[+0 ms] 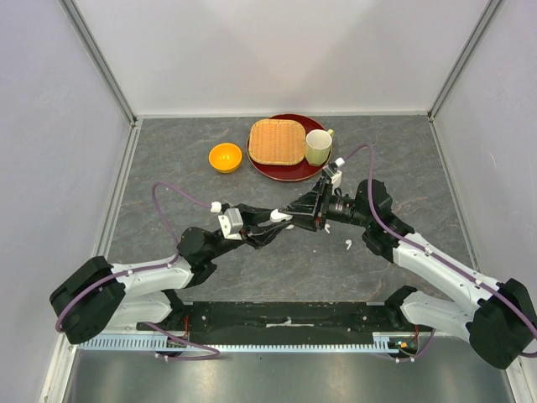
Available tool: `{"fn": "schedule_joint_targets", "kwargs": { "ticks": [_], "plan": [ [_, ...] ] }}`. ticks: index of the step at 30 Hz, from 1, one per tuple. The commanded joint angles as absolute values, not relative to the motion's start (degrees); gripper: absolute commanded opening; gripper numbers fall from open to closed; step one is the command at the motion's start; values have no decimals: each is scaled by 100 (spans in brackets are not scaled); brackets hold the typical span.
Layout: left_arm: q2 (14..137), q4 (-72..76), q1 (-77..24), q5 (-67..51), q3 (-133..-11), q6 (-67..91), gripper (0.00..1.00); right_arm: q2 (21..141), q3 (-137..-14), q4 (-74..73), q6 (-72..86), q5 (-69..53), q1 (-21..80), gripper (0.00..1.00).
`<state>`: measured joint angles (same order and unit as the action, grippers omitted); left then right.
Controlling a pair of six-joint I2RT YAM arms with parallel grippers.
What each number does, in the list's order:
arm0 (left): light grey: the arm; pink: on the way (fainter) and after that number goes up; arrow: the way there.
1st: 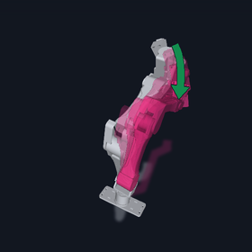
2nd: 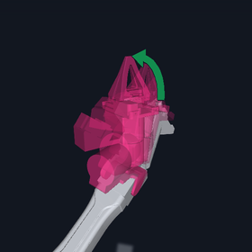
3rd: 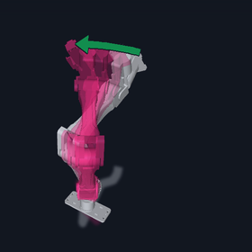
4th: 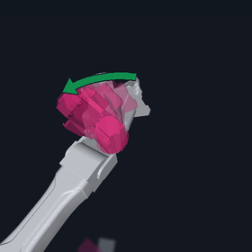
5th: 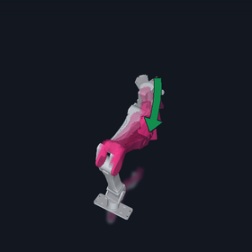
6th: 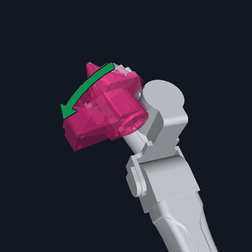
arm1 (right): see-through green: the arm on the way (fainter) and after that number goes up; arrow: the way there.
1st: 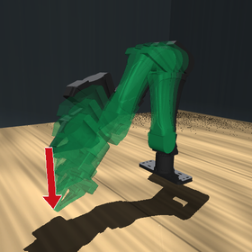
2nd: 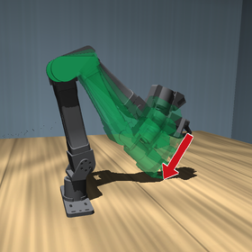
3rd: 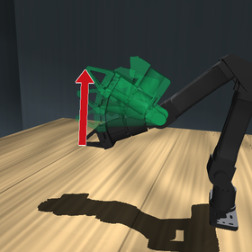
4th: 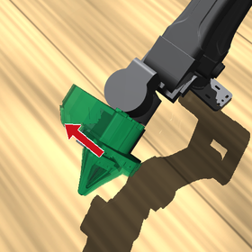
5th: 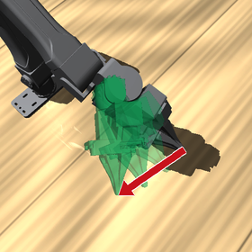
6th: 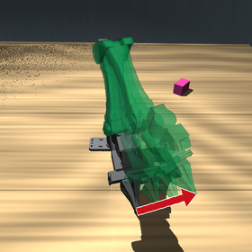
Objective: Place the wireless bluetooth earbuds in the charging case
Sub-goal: Pick up the charging case at the center of the board.
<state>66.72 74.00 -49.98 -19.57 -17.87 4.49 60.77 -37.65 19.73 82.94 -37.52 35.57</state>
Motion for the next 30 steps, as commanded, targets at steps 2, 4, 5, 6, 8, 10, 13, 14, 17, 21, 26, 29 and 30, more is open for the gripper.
{"fn": "schedule_joint_targets", "kwargs": {
  "ticks": [2,4,5,6,8,10,13,14,17,21,26,29,30],
  "plan": [
    [6715,8147,-5010,-1898,-1969,518,45,6073,-3832,2276,8402,-3771,3577,0],
    [6732,8156,-5018,-1890,-1969,545,49,6082,-3832,2268,8402,-3771,3577,0],
    [6724,8156,-5010,-1890,-1977,545,49,6082,-3832,2268,8394,-3771,3568,0],
    [6732,8148,-5018,-1907,-1978,545,46,6082,-3832,2276,8411,-3771,3577,0],
    [6733,8156,-5019,-1890,-1969,562,44,6082,-3823,2268,8394,-3771,3577,0],
    [6732,8165,-5019,-1863,-1969,580,40,6091,-3815,2268,8394,-3771,3577,0],
    [6741,8209,-5019,-1819,-1969,589,39,6100,-3797,2268,8394,-3771,3577,0],
    [6750,8244,-5027,-1802,-1969,598,39,6091,-3788,2276,8394,-3762,3577,0],
    [6785,8305,-5019,-1793,-1986,615,41,6100,-3771,2276,8394,-3762,3577,0],
    [6864,8402,-5019,-1767,-2004,703,44,6082,-3771,2276,8385,-3744,3577,0],
    [6961,8569,-5027,-1723,-1995,861,45,6082,-3762,2285,8358,-3735,3577,0],
    [6970,8596,-5027,-1670,-1986,914,41,6082,-3753,2285,8323,-3735,3577,1],
    [6952,8596,-5027,-1670,-1986,905,38,6082,-3744,2285,8332,-3735,3577,1]
  ]
}}
